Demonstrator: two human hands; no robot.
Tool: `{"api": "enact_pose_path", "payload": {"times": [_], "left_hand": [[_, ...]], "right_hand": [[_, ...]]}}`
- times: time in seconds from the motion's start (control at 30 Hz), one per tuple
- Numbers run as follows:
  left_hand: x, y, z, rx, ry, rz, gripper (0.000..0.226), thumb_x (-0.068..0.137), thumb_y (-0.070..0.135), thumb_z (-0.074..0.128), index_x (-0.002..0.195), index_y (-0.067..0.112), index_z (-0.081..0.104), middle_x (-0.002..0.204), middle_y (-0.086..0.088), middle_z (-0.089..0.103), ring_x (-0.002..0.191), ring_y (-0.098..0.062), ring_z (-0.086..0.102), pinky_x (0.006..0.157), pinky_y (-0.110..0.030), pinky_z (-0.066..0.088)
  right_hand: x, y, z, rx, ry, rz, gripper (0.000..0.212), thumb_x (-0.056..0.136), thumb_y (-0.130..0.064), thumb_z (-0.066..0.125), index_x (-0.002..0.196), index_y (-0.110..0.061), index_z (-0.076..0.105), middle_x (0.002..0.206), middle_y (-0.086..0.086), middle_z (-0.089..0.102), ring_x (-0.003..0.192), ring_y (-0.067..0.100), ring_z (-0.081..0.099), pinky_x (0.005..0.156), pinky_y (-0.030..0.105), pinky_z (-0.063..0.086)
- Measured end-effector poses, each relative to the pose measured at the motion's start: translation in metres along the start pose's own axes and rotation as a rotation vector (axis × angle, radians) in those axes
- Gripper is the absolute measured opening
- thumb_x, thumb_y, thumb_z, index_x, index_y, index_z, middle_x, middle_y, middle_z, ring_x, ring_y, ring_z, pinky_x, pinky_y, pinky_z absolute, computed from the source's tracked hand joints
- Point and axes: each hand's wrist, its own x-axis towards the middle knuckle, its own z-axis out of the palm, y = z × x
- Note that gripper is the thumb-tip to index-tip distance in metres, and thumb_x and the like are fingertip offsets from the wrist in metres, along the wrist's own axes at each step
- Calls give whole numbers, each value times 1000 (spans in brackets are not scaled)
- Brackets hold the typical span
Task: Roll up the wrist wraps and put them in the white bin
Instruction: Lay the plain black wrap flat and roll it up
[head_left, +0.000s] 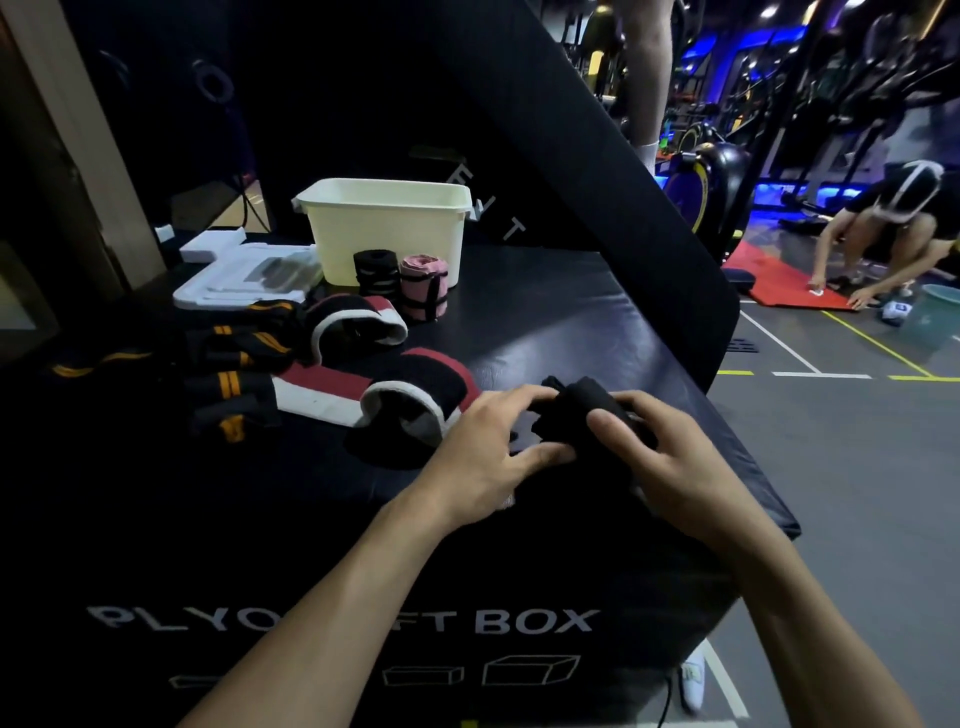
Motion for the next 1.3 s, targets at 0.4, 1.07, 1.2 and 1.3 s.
{"api": "enact_pose_path", "payload": {"times": [0.4,1.07,1.2,1.3], "left_hand": [[-18,31,-11,-290,131,92,41,79,49,84,115,37,69,102,6,73,102,-15,70,94,-39,55],[-14,37,-20,-507,60,154,38,87,18,79,124,11,71,115,-4,76,109,-18,71,97,-28,53],[-16,39,-22,-479,73,175,35,87,18,78,121,12,73,115,2,76,111,-10,70,98,-23,51],[-17,40,-22,-479,83,169,32,86,25,79,116,15,72,106,0,76,100,-14,72,91,-24,53]], "right_hand": [[-33,-21,-9,504,-165,10,34,93,-24,72,124,-10,67,116,19,72,113,39,67,102,56,49],[-38,-27,1,960,-235,50,41,98,-22,45,131,-6,64,126,24,67,116,35,65,98,43,55],[-39,-30,5,1009,-239,83,39,98,-23,44,126,-9,68,119,22,69,109,30,68,92,41,57],[-39,-33,8,967,-223,84,38,99,-27,45,121,-12,71,113,19,71,104,30,69,88,42,57]]}}
